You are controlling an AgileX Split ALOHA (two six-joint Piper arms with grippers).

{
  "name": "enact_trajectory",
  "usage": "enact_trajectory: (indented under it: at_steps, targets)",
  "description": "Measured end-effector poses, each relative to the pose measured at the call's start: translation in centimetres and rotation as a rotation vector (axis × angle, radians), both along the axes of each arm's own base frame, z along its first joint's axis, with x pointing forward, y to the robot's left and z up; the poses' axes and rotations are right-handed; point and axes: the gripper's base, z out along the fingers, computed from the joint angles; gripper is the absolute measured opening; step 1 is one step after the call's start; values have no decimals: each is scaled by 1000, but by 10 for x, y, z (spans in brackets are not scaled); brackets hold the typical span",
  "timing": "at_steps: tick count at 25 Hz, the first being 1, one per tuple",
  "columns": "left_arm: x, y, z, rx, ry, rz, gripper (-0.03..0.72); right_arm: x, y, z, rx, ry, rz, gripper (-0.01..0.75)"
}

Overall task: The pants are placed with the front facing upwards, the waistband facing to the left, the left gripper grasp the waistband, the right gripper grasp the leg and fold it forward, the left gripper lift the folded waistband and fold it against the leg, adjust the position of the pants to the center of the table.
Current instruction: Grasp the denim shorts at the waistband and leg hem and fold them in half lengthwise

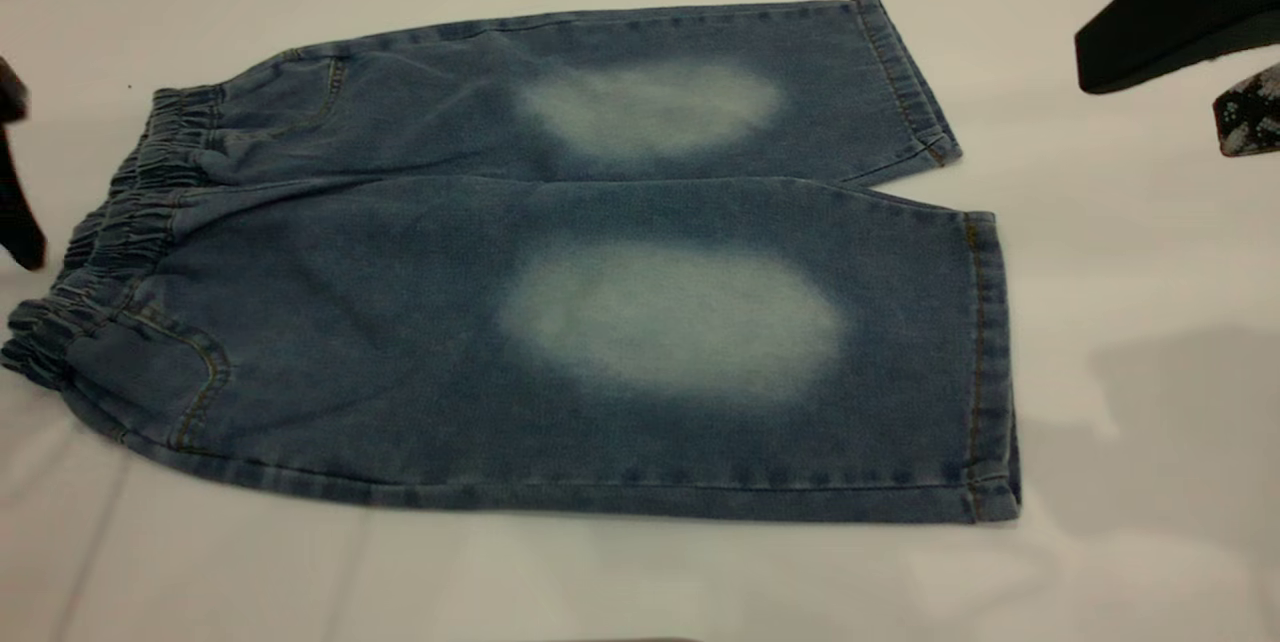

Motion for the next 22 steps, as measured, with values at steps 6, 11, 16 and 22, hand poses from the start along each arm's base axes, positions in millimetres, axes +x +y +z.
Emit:
enact_trajectory:
  at_steps: [6,11,16,22]
  targets:
    - [9,1,-27,-10,36,37,570,1,-1,0,-9,-12,-15,568]
    - [12,2,-48,-14,57,61,570,2,-2,0,-14,-16,-21,568]
    - [14,2,-61,-13,64,69,570,2,-2,0,-14,-16,-21,568]
    - [20,3,-74,-15,28,89,529,2,-2,0,-13,-16,-21,568]
